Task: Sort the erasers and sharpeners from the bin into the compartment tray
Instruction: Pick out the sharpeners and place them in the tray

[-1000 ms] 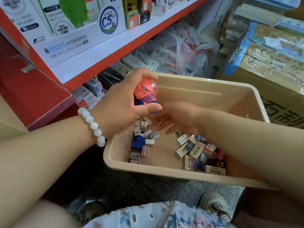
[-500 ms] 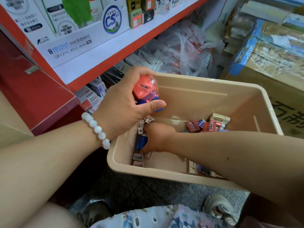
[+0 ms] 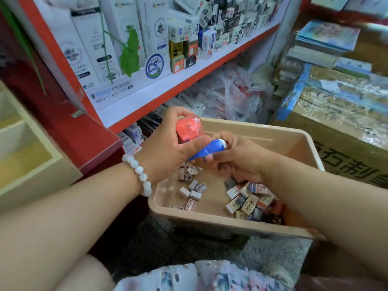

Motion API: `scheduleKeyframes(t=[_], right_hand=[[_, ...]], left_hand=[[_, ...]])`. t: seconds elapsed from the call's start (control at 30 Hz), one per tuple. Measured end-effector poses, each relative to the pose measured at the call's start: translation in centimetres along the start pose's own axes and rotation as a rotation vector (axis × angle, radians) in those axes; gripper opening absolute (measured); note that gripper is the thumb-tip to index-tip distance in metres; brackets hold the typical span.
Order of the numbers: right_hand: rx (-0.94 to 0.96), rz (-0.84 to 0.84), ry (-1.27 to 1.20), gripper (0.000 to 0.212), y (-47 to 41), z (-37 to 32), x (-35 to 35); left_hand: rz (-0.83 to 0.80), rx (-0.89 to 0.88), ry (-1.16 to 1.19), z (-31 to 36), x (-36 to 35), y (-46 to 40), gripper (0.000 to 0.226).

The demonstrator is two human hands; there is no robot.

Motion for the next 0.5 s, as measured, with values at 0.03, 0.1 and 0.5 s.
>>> scheduleKeyframes(t=[0.03, 0.1, 0.5], right_hand=[[0.024, 0.004, -0.021, 0.027, 0.6, -0.7, -0.3], [0.07, 0.01, -0.071, 0.019, 1.8, -2.3, -1.2], [0.222, -0.06, -0.2, 0.02, 4.1, -9.4, -8.5]], left_hand=[[0.012, 0.007, 0.04, 0.6, 0.0, 0.4, 0.048], [0.017, 0.042, 0.219, 1.6, 0.0, 1.1, 0.05], [-0.025, 0.359, 1.03, 4.3, 4.1, 5.6, 0.019]])
Point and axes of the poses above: each hand's wrist, its own y-axis away from the middle knuckle, its own x-axis out of the back of the hand, z = x × y, the point moved 7 cm from there along -y, towards the middle knuckle, and after that the axes turned 6 degrees about -z, right-handed, at the moved point
